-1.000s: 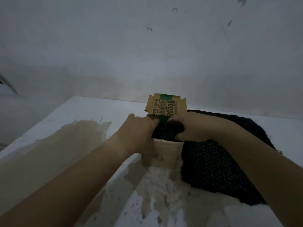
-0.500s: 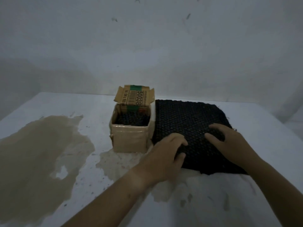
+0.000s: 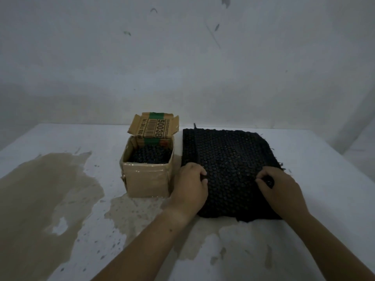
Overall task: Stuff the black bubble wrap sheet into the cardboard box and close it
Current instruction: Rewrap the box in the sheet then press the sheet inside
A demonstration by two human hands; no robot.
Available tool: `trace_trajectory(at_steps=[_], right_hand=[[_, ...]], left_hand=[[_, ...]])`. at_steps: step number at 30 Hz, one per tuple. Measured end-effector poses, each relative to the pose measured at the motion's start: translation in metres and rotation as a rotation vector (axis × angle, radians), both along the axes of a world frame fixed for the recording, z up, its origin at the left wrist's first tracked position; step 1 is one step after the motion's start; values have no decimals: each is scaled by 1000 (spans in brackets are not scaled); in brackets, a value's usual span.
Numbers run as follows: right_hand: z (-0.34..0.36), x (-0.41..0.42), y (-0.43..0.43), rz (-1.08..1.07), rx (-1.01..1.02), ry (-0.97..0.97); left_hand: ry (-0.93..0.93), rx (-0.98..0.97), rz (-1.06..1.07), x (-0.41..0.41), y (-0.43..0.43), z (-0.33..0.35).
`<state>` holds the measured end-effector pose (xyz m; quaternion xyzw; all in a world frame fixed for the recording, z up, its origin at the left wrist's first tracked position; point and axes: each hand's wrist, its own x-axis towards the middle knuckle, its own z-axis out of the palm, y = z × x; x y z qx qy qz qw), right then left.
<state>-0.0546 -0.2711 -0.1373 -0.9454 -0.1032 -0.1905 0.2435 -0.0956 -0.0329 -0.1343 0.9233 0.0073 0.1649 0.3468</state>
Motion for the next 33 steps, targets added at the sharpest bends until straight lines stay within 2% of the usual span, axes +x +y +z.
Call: trace_trajectory(at_steps=[5,8,12,14,16,19,22,26,30,33], right_hand=[[14,-3,6,29,250,-11],[19,-8,5,-17,475,60],[22,-15,-4,-76,909,237],[24,-16,-6,-86,919,248],[26,-15,-2,-72,955,340],[30,-13,17,57,1205,568],[41,-15,45,219,1130,585],[61,-14,83,359,968,529],[76,-12,122,477,739,570],[80,-13,147,465,491,531]], left_hand=[[96,-403,28,5,-4,7],[126,-544,3,5,-4,15],[127,-566,-124,2,2,44],[77,-521,-165,-1,11,64],[1,-488,-176,-7,22,81],[-115,-470,-167,-20,45,103],[-198,-444,-134,-34,82,118],[-295,-278,43,-53,146,118],[-217,-313,185,-72,198,101],[-131,-232,243,-77,221,87]])
